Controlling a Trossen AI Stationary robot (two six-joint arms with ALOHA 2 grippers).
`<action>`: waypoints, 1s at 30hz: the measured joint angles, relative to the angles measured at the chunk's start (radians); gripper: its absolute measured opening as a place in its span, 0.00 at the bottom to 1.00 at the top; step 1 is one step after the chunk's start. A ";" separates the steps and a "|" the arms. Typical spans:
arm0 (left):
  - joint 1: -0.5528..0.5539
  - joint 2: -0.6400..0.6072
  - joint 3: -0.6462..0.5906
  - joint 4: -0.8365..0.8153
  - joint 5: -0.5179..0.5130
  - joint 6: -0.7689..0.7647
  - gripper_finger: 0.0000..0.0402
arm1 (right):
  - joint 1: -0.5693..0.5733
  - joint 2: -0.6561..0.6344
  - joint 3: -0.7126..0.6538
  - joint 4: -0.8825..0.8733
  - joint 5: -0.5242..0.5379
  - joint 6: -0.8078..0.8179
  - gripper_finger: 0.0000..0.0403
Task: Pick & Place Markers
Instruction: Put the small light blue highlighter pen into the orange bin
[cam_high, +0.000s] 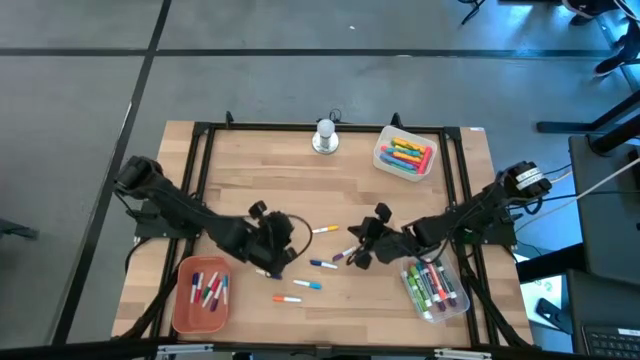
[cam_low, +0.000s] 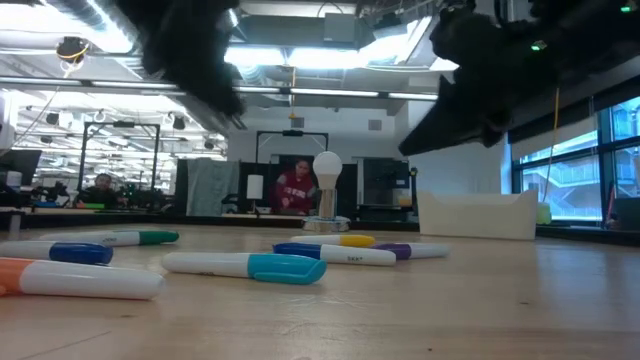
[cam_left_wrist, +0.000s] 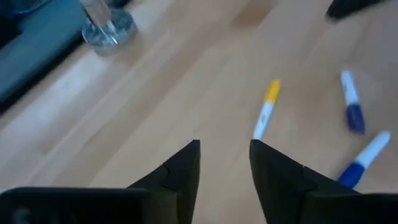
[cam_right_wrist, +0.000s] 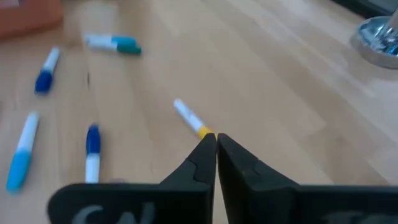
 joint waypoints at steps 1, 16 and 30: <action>0.004 -0.012 0.006 0.000 -0.005 0.008 0.35 | -0.009 0.000 0.000 0.023 -0.002 0.001 0.04; -0.005 -0.012 -0.083 -0.130 0.278 -0.181 0.41 | -0.019 0.000 0.000 0.027 -0.169 0.052 0.04; 0.042 -0.011 -0.241 -0.087 0.388 -0.245 0.39 | 0.011 0.000 0.000 0.030 -0.176 0.010 0.04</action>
